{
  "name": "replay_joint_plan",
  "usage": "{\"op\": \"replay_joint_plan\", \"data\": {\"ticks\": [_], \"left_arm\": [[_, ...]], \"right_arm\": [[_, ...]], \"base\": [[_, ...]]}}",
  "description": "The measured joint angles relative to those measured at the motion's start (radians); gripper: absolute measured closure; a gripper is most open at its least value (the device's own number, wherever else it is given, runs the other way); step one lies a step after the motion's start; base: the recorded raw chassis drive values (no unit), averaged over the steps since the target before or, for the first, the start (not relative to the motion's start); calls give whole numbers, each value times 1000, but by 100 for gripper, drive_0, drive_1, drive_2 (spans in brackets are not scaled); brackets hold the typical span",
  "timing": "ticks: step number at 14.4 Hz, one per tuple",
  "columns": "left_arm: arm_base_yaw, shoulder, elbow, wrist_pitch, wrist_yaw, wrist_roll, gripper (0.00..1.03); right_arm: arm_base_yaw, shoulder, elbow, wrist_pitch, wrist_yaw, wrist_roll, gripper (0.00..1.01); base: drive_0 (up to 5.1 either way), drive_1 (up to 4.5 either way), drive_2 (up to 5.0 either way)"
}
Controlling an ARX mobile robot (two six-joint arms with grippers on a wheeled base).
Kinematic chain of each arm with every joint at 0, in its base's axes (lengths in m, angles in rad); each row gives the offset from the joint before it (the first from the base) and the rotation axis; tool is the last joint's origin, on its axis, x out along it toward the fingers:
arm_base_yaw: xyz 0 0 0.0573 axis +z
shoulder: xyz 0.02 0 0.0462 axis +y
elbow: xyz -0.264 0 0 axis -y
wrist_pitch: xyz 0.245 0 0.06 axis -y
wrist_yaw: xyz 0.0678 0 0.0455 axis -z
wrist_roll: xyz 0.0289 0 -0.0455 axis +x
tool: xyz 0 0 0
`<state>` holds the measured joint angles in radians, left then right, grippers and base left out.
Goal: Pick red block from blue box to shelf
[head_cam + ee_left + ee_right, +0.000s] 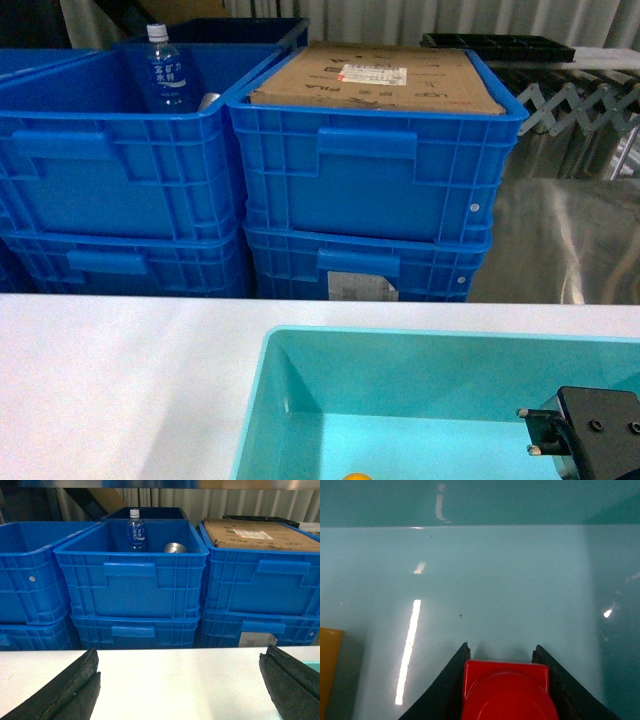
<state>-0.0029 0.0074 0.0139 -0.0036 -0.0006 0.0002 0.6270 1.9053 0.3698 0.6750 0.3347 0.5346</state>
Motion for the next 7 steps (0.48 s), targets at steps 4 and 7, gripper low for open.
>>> {"op": "replay_joint_plan", "data": {"ticks": [4,7], "left_arm": [[0,0,0,0,0,0,5],[0,0,0,0,0,0,5]], "right_arm": [[-48,-76,-35,50,-6,-97,72],[-136,-268,-52,-7,-57,-193,72]], "base": [[0,0,0],[0,0,0]]}}
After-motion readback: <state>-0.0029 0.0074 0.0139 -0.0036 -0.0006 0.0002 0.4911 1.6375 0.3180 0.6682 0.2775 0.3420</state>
